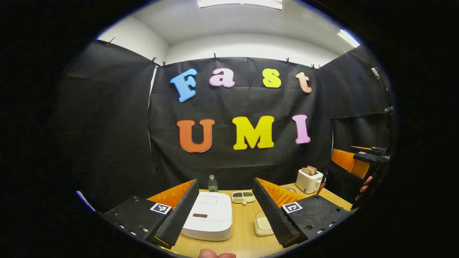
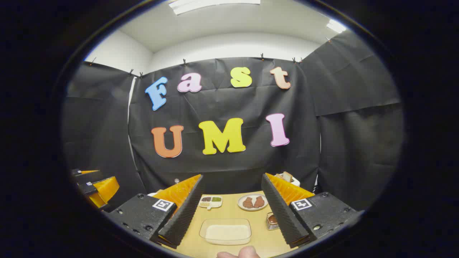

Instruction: Close the left gripper, press the button to open the rice cooker; take a wooden spoon from the chopstick holder with the right hand, scoop a spoonful of rice and pour it into the rice cooker, then put the wooden spoon back into the chopstick holder.

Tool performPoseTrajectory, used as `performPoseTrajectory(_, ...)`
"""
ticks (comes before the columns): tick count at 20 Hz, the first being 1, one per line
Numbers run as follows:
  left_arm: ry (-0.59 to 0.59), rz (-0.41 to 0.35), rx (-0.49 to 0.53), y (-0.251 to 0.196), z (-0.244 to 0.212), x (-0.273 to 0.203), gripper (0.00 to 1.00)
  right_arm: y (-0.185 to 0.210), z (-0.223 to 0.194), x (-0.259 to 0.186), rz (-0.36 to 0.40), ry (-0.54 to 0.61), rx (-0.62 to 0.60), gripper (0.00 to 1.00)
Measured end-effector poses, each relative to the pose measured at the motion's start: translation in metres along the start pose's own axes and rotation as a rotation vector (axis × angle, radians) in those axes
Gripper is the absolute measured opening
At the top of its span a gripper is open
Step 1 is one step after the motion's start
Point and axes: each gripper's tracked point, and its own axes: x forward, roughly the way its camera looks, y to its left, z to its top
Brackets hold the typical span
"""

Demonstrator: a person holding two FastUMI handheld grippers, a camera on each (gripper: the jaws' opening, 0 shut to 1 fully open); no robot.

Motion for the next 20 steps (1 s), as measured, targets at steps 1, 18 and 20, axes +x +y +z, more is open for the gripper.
performPoseTrajectory(1, -0.001, 0.002, -0.003, 0.0, 0.0, -0.001, 0.96, 0.0, 0.0, 0.0, 0.001, 0.0, 0.0, 0.98)
performPoseTrajectory(18, 0.03, 0.001, -0.014, -0.005, -0.007, -0.002, 0.96, -0.017, -0.008, 0.0, -0.013, 0.023, 0.003, 0.98)
performPoseTrajectory(20, 0.043, 0.003, -0.015, -0.004, -0.011, 0.0, 0.96, -0.021, -0.01, 0.001, -0.016, 0.028, 0.0, 1.0)
